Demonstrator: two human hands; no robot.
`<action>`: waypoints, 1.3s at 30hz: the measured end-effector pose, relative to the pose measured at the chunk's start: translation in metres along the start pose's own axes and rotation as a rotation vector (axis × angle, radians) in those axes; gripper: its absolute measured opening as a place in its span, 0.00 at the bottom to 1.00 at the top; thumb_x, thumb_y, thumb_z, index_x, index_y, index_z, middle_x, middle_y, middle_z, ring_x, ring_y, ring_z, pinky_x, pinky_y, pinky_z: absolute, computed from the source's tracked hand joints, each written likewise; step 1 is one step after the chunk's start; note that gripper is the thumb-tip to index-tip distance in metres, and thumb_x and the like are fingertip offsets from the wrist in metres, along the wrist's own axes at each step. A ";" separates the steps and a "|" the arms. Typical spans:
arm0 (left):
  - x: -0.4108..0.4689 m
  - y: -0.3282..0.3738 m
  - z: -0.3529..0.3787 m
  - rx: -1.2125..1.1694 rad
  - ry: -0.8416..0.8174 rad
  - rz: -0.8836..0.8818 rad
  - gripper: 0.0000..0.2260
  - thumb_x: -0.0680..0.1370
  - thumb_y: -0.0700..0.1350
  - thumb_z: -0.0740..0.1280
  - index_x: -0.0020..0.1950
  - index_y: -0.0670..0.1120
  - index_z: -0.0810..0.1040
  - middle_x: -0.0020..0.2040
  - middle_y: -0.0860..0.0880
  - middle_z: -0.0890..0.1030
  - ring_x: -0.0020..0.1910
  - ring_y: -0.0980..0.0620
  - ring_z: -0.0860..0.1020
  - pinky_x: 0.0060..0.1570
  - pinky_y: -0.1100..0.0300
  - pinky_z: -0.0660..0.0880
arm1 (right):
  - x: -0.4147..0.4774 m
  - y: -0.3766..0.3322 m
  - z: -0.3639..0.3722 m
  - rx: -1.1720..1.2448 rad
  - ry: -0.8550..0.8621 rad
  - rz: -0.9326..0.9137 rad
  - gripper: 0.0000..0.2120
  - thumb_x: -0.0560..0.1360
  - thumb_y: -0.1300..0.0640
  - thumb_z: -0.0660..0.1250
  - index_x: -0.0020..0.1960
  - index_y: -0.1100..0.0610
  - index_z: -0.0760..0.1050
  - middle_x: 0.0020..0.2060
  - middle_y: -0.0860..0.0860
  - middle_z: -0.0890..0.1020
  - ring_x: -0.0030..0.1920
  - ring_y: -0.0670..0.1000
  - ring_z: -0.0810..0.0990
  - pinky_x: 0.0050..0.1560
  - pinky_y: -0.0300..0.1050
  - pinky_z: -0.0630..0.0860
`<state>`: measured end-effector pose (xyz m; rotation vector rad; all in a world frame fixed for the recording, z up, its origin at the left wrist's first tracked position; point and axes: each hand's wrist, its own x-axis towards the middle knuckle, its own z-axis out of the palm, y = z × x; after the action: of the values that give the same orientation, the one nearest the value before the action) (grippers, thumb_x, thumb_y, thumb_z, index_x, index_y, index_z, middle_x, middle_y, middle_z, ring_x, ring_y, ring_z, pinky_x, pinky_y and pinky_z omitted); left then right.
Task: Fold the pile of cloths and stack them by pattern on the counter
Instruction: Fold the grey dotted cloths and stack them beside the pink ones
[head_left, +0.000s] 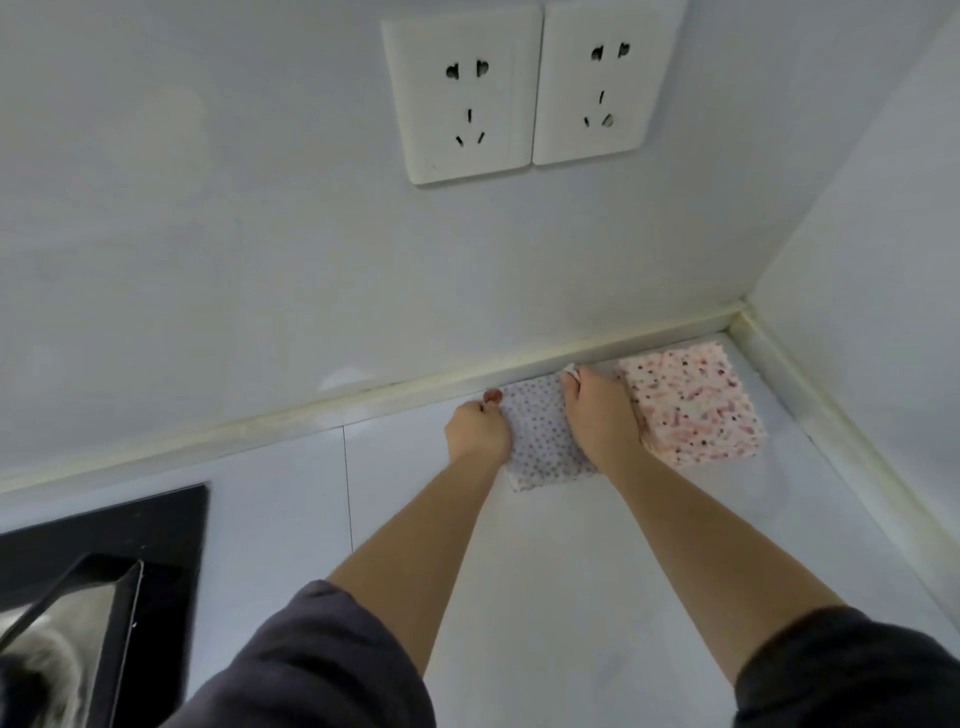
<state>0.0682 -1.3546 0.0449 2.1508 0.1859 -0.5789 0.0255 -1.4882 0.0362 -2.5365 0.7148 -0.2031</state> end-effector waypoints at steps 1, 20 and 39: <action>0.002 0.001 0.002 0.046 0.013 0.007 0.19 0.83 0.50 0.54 0.56 0.38 0.77 0.56 0.38 0.80 0.55 0.39 0.77 0.53 0.55 0.74 | 0.001 0.000 0.003 -0.032 0.016 -0.009 0.17 0.84 0.51 0.52 0.53 0.63 0.72 0.44 0.63 0.82 0.47 0.63 0.80 0.44 0.51 0.71; -0.020 -0.053 0.029 0.955 0.019 0.610 0.31 0.76 0.55 0.28 0.76 0.43 0.35 0.78 0.47 0.37 0.76 0.50 0.35 0.75 0.42 0.41 | -0.021 0.040 0.015 -0.345 -0.216 -0.497 0.34 0.78 0.43 0.37 0.78 0.59 0.51 0.78 0.53 0.52 0.78 0.51 0.48 0.76 0.54 0.44; -0.163 -0.166 -0.154 0.407 0.140 0.595 0.17 0.79 0.43 0.61 0.68 0.44 0.70 0.68 0.47 0.72 0.71 0.48 0.66 0.74 0.55 0.47 | -0.195 -0.102 0.007 0.033 -0.174 -0.389 0.27 0.78 0.52 0.50 0.72 0.64 0.66 0.72 0.57 0.68 0.75 0.57 0.63 0.73 0.58 0.57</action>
<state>-0.0790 -1.1202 0.0800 2.4758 -0.5268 -0.1208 -0.0927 -1.3070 0.0790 -2.5994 0.1455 -0.1197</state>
